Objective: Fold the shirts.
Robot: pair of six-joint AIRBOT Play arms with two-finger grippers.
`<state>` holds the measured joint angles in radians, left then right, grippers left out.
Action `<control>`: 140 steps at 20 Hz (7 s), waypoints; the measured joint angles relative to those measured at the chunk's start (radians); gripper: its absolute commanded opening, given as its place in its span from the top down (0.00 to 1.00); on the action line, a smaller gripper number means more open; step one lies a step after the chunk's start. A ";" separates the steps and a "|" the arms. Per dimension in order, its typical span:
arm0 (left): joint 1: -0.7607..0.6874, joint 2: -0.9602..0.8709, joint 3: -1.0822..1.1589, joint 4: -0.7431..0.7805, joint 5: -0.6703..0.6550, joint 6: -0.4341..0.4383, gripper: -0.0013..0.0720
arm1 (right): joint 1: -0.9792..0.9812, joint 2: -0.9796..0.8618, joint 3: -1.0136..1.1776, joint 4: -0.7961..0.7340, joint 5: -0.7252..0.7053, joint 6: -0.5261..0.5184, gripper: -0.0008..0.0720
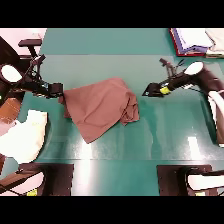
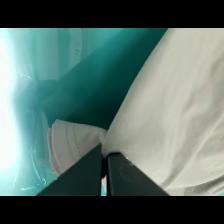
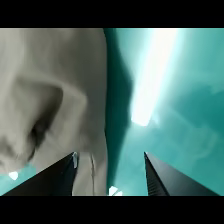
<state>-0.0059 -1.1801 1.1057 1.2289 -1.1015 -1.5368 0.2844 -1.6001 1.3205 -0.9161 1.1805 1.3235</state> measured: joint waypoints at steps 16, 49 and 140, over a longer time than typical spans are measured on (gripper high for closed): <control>0.002 0.174 0.248 -0.029 -0.002 0.000 0.95 | 0.054 0.062 0.486 -0.151 0.004 -0.056 0.96; 0.003 0.318 -0.291 -0.169 0.154 0.050 0.95 | 0.121 0.005 0.334 -0.245 0.152 0.100 0.96; -0.111 0.275 0.087 0.239 0.101 -0.141 0.95 | -0.063 -0.098 0.005 0.084 -0.214 0.043 0.96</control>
<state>-0.1165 -0.9047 1.1923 1.4677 -1.0004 -1.6779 0.2218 -1.6981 1.3258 -0.8322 0.9668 1.3663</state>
